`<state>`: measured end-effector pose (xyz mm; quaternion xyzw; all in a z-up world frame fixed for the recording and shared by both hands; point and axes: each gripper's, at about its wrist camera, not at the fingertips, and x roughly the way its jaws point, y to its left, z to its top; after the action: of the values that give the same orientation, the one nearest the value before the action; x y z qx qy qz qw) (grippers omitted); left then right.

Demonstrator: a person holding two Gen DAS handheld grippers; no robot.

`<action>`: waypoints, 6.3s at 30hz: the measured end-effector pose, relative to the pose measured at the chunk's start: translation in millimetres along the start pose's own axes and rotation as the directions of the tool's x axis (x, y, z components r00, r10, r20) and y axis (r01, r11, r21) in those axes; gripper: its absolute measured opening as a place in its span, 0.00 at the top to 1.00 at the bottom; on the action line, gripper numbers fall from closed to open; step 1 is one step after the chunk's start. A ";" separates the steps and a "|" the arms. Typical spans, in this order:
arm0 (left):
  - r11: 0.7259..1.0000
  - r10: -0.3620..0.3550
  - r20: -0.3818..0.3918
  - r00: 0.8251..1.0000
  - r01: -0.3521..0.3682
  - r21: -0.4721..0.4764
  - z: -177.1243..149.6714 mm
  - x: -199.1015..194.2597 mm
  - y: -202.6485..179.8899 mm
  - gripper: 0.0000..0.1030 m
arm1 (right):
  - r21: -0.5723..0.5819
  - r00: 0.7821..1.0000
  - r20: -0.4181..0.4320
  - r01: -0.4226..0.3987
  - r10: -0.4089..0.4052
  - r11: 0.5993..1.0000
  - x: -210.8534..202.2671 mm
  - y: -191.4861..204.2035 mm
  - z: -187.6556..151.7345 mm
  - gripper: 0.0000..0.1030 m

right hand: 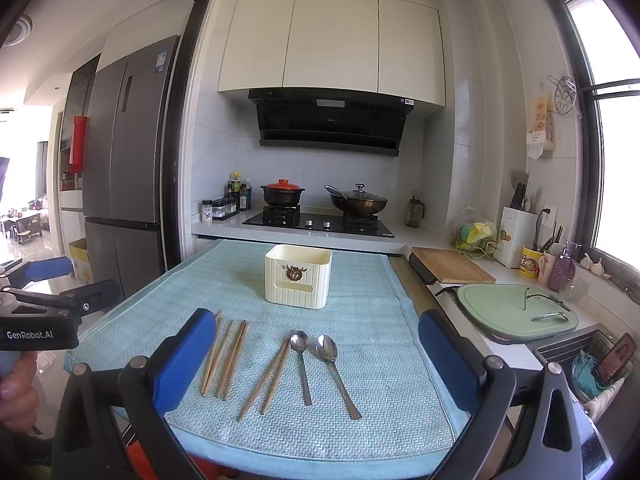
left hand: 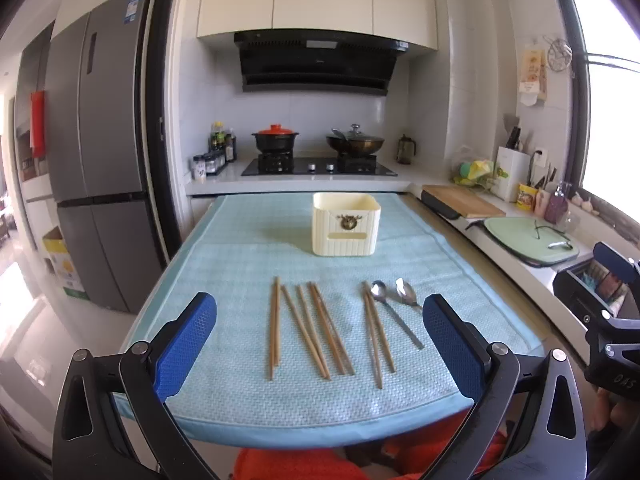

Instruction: Organize utensils

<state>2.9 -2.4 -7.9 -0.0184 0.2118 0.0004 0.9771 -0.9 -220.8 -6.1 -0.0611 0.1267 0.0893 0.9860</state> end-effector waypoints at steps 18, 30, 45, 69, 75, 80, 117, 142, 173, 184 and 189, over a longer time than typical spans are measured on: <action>1.000 -0.002 -0.006 1.000 0.002 0.000 0.5 1.8 0.9 0.00 | 0.013 1.000 -0.004 0.002 -0.002 1.000 5.2 -7.0 -5.5 0.00; 1.000 -0.007 -0.015 1.000 0.007 0.006 1.1 5.1 -3.4 0.00 | 0.016 1.000 -0.004 0.002 -0.002 1.000 3.9 -7.6 -4.6 0.00; 1.000 -0.014 -0.022 1.000 0.014 0.015 0.0 7.1 -5.8 0.00 | 0.025 1.000 -0.019 -0.007 0.007 1.000 6.3 -5.6 -2.9 0.00; 1.000 -0.022 -0.036 0.999 0.022 0.015 -2.1 8.5 -3.9 0.00 | 0.029 1.000 -0.026 -0.014 0.015 0.999 9.9 -4.8 -7.0 0.00; 0.999 -0.048 -0.072 0.996 0.047 -0.018 -1.9 17.3 5.5 0.00 | 0.022 0.998 -0.047 -0.029 0.030 0.999 17.3 0.1 -9.1 0.00; 0.992 -0.077 -0.123 0.989 0.064 -0.110 -3.5 34.5 24.2 0.00 | 0.019 0.996 -0.080 -0.047 0.048 0.999 26.8 2.6 -11.1 0.00; 0.990 0.085 -0.543 0.835 -0.131 -0.046 -72.5 289.8 114.5 0.00 | 0.114 0.878 -0.467 -0.054 0.102 0.992 209.4 -44.5 -76.4 0.00; 0.999 0.037 -0.597 0.802 -0.036 0.014 -53.1 360.3 123.0 0.00 | -0.001 0.724 -0.679 -0.170 0.124 0.985 321.7 -53.5 -131.6 0.10; 0.989 -0.065 -0.589 0.805 0.132 0.072 -48.7 370.1 107.5 0.01 | 0.000 0.643 -0.741 -0.288 0.193 0.958 373.3 -49.1 -123.6 0.01; 0.980 -0.081 -0.620 0.781 0.177 0.095 -33.8 382.8 87.6 0.22 | -0.015 0.631 -0.748 -0.326 0.206 0.945 410.1 -35.5 -105.1 0.41; 0.975 -0.134 -0.614 0.778 0.215 0.058 -26.6 382.3 84.7 0.95 | -0.022 0.631 -0.750 -0.324 0.199 0.946 424.7 -35.5 -98.5 0.59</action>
<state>339.2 78.6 -193.4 0.0240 0.5102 -0.1094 0.8528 386.6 -201.4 -208.0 -0.1489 0.5143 0.2088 0.8184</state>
